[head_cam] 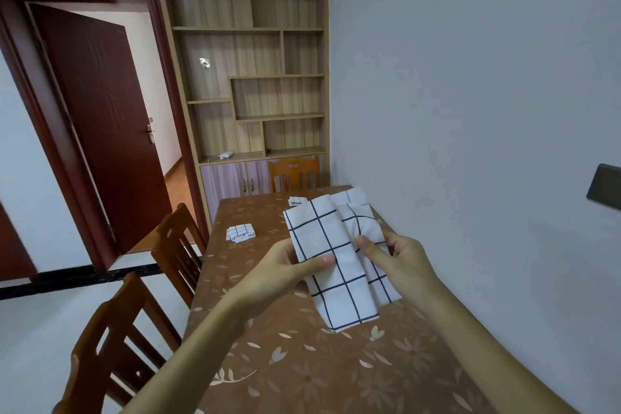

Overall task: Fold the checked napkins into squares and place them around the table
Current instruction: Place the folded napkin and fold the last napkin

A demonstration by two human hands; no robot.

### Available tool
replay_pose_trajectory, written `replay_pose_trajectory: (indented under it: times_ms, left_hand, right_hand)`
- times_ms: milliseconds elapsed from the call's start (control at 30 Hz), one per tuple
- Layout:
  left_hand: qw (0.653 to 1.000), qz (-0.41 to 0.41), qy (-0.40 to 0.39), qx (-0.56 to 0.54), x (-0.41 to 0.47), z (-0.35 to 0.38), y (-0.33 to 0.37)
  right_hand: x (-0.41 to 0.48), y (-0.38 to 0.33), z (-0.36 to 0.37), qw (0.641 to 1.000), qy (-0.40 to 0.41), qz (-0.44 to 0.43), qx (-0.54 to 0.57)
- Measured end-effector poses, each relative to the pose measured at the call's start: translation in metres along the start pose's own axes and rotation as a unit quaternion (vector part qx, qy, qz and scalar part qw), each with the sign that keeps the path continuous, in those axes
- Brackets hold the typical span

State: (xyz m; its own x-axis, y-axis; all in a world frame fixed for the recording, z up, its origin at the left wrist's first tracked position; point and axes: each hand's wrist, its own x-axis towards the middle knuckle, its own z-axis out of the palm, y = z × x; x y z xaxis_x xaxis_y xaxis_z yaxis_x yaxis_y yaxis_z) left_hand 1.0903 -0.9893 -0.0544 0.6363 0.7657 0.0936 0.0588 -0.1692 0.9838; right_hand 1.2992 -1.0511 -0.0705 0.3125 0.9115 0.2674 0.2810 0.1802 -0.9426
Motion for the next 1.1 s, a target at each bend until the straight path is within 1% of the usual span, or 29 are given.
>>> replay_pose_trajectory:
  times_ms: [133,267,333,433,500,567,633,700,767,833,867,967,1033,1100]
  left_hand:
    - [1.000,0.004,-0.002,0.019,0.001,0.000,-0.001]
    - [0.999,0.003,-0.026,0.042,0.003,-0.005,-0.002]
    - [0.999,0.000,-0.034,0.040,0.002,-0.006,-0.004]
    - [0.999,-0.003,-0.008,0.043,0.005,-0.004,-0.009]
    - [0.998,0.003,0.039,0.052,0.008,-0.003,-0.012]
    - [0.995,0.009,0.097,0.026,0.011,-0.003,-0.014]
    - [0.989,0.017,0.145,-0.025,0.013,-0.001,-0.015]
    - [0.981,0.029,0.177,-0.069,0.015,0.002,-0.016]
    - [0.975,0.038,0.199,-0.095,0.016,0.009,-0.019]
    - [0.970,0.041,0.213,-0.108,0.018,0.016,-0.022]
    - [0.969,0.041,0.214,-0.113,0.018,0.019,-0.024]
    - [0.968,0.031,0.203,-0.142,0.017,0.023,-0.023]
    - [0.963,0.000,0.196,-0.184,0.015,0.017,-0.018]
    - [0.964,-0.045,0.181,-0.191,0.011,0.007,-0.008]
  right_hand:
    - [0.002,0.000,0.002,1.000,-0.001,-0.010,0.002]
    - [0.001,-0.005,0.001,1.000,0.030,-0.003,-0.011]
    - [0.000,-0.007,0.002,0.999,0.033,-0.019,-0.018]
    - [0.004,-0.002,0.003,0.999,0.029,-0.032,-0.032]
    - [0.004,-0.001,0.002,0.999,0.013,-0.025,-0.025]
    - [0.003,0.000,0.001,1.000,-0.017,0.005,-0.012]
    - [0.001,0.004,0.000,0.997,-0.026,0.065,0.014]
    - [-0.003,0.006,0.001,0.983,-0.060,0.136,0.111]
    - [-0.010,0.004,0.006,0.960,-0.107,0.178,0.188]
    - [-0.015,0.000,0.014,0.957,-0.124,0.161,0.205]
    - [-0.016,-0.001,0.018,0.962,-0.118,0.144,0.201]
    - [-0.012,-0.001,0.022,0.986,-0.036,0.090,0.133]
    - [-0.008,0.001,0.015,0.992,-0.012,0.074,0.106]
    - [-0.008,0.001,0.005,0.993,-0.017,0.070,0.096]
